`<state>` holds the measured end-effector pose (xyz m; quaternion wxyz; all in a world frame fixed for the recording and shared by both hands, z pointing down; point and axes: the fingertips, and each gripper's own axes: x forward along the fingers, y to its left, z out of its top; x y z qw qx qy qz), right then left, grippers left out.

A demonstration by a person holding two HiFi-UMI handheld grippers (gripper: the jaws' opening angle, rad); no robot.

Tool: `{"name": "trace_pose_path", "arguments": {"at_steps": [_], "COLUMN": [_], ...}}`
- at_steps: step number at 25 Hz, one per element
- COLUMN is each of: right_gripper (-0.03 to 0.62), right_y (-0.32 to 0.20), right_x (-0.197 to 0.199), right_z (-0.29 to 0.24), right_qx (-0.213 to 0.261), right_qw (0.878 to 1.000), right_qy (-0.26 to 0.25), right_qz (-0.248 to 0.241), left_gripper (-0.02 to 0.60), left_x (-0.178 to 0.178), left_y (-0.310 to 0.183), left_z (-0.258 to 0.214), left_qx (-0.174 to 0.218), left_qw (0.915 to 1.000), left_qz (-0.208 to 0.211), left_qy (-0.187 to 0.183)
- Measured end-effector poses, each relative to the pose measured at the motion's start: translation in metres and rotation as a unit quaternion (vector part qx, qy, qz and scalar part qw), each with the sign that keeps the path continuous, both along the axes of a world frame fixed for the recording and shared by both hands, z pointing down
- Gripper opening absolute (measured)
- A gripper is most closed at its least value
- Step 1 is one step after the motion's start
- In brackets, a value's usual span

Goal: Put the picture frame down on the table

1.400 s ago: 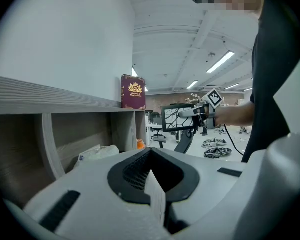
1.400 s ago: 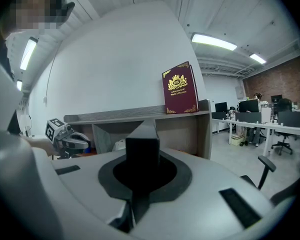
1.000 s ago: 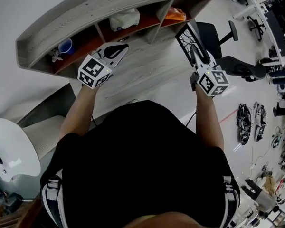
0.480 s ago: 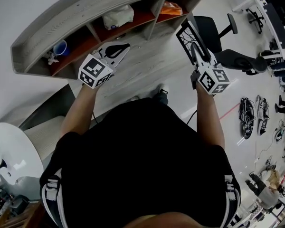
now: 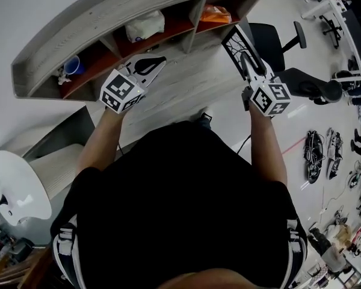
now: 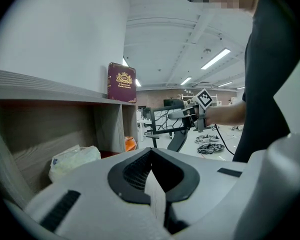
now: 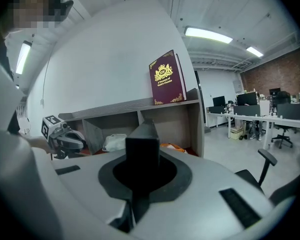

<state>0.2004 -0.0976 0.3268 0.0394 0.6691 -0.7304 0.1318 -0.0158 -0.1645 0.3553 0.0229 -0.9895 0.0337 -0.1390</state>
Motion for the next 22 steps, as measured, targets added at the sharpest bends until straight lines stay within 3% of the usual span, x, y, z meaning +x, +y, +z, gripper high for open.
{"name": "trace_pose_path", "arguments": {"at_steps": [8,13,16,22], "right_gripper": [0.015,0.015,0.016,0.017], "right_y": [-0.02,-0.034,-0.041,-0.046], "right_x": [0.02,0.033,0.036,0.041], "right_z": [0.021,0.039,0.05,0.08], "right_qx": [-0.022,-0.036,-0.047,-0.081], "right_qw": [0.999,0.998,0.997,0.993], "right_qy": [-0.008,-0.017,-0.02,-0.03], "right_qz": [-0.027,-0.038,-0.05,-0.078], "left_gripper": [0.017,0.017,0.017,0.017], "left_x": [0.021,0.037,0.049,0.056], "left_y": [-0.009,-0.009,-0.006,-0.01], "left_z": [0.014,0.027,0.033,0.05], "left_qx": [-0.013,-0.001,-0.008,-0.03], "left_qw": [0.9997,0.9994,0.9994,0.9982], "left_qz": [-0.02,-0.018,-0.009,-0.03], "left_qy": [-0.011,-0.029,-0.034,-0.041]}}
